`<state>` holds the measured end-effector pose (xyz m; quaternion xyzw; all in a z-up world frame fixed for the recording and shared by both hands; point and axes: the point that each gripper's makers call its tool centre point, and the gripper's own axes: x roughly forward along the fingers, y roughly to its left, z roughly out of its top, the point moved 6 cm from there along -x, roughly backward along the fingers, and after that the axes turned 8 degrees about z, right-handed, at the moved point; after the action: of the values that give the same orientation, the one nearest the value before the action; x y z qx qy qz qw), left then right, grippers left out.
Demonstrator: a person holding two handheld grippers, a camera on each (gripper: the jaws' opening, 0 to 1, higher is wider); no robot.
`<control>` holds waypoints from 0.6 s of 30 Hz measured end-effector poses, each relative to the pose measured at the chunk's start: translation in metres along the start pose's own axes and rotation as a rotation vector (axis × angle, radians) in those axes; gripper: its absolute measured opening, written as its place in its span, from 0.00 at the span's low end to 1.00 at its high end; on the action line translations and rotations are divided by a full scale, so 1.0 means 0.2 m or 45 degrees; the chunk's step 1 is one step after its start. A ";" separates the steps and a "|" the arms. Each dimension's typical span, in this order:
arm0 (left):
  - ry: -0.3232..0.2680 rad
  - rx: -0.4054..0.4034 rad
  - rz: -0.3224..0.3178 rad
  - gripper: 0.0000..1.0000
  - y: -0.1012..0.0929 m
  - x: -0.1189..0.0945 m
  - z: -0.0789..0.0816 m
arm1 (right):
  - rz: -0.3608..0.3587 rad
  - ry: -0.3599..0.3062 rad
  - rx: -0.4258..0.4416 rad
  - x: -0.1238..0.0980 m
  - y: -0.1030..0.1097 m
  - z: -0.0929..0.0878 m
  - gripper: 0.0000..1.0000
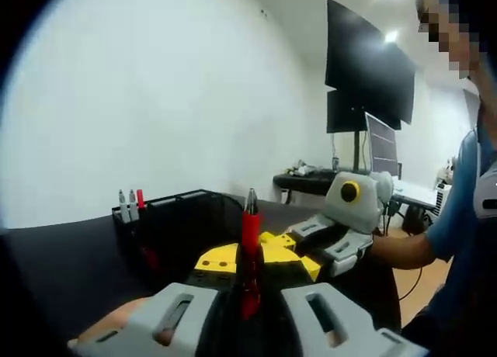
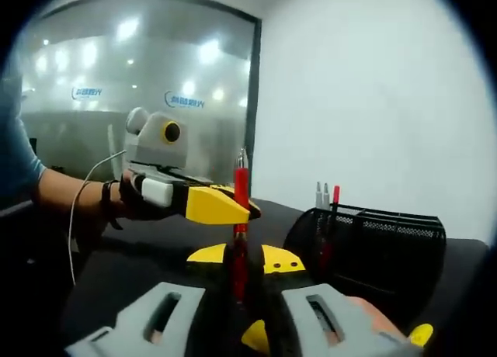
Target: Pick up pens and glue sticks and place them into the holder.
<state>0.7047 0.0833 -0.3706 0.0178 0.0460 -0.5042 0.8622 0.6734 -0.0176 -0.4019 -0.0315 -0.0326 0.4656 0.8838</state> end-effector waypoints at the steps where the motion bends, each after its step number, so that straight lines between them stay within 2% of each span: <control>1: -0.004 0.000 0.012 0.11 0.01 -0.01 0.00 | 0.003 -0.005 0.001 -0.01 0.00 0.01 0.12; 6: -0.051 -0.015 0.073 0.11 0.07 -0.09 0.05 | 0.044 -0.064 0.077 -0.04 -0.03 0.07 0.12; 10: -0.073 -0.023 0.093 0.11 0.08 -0.13 0.07 | 0.059 -0.139 0.121 -0.09 -0.03 0.17 0.14; 13: -0.078 -0.019 0.097 0.11 0.07 -0.16 0.07 | 0.067 -0.175 0.117 -0.11 -0.02 0.24 0.16; 18: -0.071 0.005 0.093 0.11 0.01 -0.19 0.05 | 0.089 -0.188 0.085 -0.11 0.02 0.35 0.18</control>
<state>0.6883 0.1171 -0.3565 0.0071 0.0202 -0.4729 0.8808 0.6512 -0.0315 -0.3329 0.0312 -0.0809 0.4979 0.8629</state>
